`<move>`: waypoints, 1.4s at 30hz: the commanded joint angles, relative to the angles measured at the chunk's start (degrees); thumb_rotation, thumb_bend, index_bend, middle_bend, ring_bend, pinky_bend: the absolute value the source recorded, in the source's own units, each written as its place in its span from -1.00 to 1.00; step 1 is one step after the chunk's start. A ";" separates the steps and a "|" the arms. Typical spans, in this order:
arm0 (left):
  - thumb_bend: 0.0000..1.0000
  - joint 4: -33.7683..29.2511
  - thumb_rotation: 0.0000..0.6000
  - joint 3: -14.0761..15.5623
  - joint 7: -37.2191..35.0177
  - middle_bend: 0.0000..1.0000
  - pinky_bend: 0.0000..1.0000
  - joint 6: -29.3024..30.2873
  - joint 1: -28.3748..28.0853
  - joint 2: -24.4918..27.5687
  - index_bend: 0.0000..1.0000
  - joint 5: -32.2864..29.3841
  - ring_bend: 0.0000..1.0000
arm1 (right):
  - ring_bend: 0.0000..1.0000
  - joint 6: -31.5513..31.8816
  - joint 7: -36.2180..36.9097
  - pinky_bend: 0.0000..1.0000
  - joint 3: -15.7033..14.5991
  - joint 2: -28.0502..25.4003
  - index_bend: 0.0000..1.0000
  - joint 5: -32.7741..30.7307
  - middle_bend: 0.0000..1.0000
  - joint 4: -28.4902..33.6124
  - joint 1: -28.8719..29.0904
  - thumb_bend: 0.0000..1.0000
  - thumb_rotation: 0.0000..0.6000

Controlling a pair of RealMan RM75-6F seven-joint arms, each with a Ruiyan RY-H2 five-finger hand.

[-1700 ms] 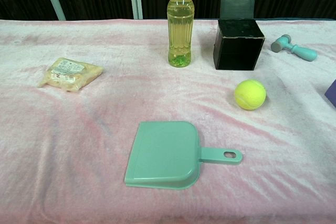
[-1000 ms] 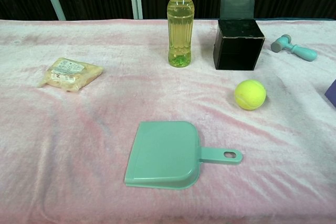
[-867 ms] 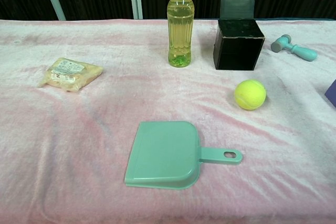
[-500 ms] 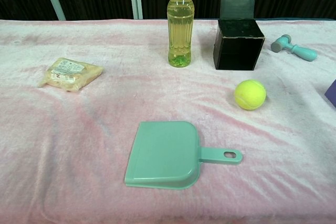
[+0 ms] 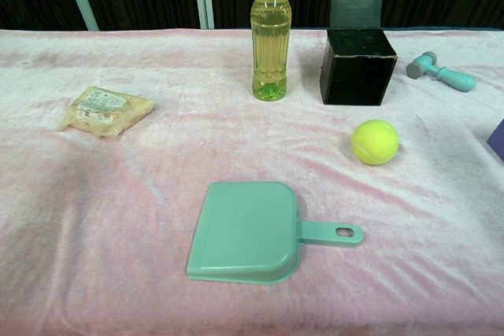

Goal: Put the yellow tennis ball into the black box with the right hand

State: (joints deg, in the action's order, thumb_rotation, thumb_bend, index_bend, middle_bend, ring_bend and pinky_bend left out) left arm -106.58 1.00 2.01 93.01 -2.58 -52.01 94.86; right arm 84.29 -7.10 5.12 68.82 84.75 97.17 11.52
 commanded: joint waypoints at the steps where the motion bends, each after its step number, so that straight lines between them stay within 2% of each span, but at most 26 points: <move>1: -0.10 4.42 1.00 1.75 -0.92 -0.79 -0.85 -0.88 1.61 -2.52 -0.66 -1.04 -0.92 | 0.59 1.01 0.84 0.62 -0.77 1.47 0.77 -0.42 0.55 -1.02 -1.37 -0.28 1.00; 4: -0.10 7.20 1.00 2.02 -0.13 -0.79 -0.86 -1.51 1.84 -3.90 -0.66 -1.30 -0.92 | 0.78 1.04 0.25 0.82 -1.85 2.45 0.99 -0.76 0.74 -2.04 -2.40 -0.05 1.00; 7: -0.10 9.89 1.00 1.94 1.20 -0.79 -0.86 -2.77 2.29 -5.33 -0.66 -3.62 -0.92 | 0.89 -0.16 -0.95 0.95 -4.09 4.78 1.00 -0.85 0.85 -4.75 -3.53 0.21 1.00; 10: -0.10 9.61 1.00 1.61 0.89 -0.79 -0.87 -3.68 2.22 -5.20 -0.66 -5.02 -0.92 | 0.93 -2.17 -1.64 0.99 -5.13 6.77 1.00 -1.06 0.89 -7.21 -3.47 0.42 1.00; 12: -0.10 9.31 1.00 1.42 0.59 -0.80 -0.87 -3.86 2.15 -5.07 -0.66 -5.30 -0.92 | 0.94 -4.01 -1.82 1.00 -5.63 7.65 1.00 -1.34 0.90 -8.14 -3.07 0.48 1.00; 16: -0.10 9.09 1.00 1.42 0.48 -0.80 -0.87 -4.21 2.10 -5.00 -0.66 -5.17 -0.92 | 0.97 -11.02 -2.47 1.00 -5.75 10.83 1.00 -2.76 0.93 -10.84 -0.20 0.54 1.00; 21: -0.10 9.25 1.00 1.43 0.54 -0.80 -0.87 -4.54 2.09 -4.91 -0.66 -5.18 -0.92 | 0.97 -14.43 -3.33 1.00 -4.23 13.56 1.00 -4.01 0.93 -13.07 2.12 0.57 1.00; 29: -0.10 9.56 1.00 1.38 0.42 -0.80 -0.88 -4.94 2.35 -4.82 -0.66 -5.95 -0.92 | 0.97 -18.15 -4.04 1.00 -1.30 16.80 1.00 -6.69 0.93 -14.86 5.26 0.58 1.00; 35: -0.10 9.61 1.00 1.11 0.57 -0.80 -0.87 -5.18 2.28 -4.89 -0.66 -6.24 -0.92 | 0.97 -19.83 -4.79 1.00 -0.18 19.19 1.00 -8.35 0.93 -15.14 6.76 0.63 1.00; 42: -0.10 9.65 1.00 0.94 0.74 -0.80 -0.87 -5.41 2.38 -5.01 -0.66 -6.61 -0.92 | 0.97 -22.10 -6.21 1.00 1.67 24.89 1.00 -10.63 0.93 -17.81 9.59 0.66 1.00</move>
State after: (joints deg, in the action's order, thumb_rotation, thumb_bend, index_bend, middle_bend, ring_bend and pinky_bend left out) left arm -96.92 1.95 2.75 87.60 -0.20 -57.02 88.25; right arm 62.61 -12.85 6.27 92.82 74.65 80.02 20.45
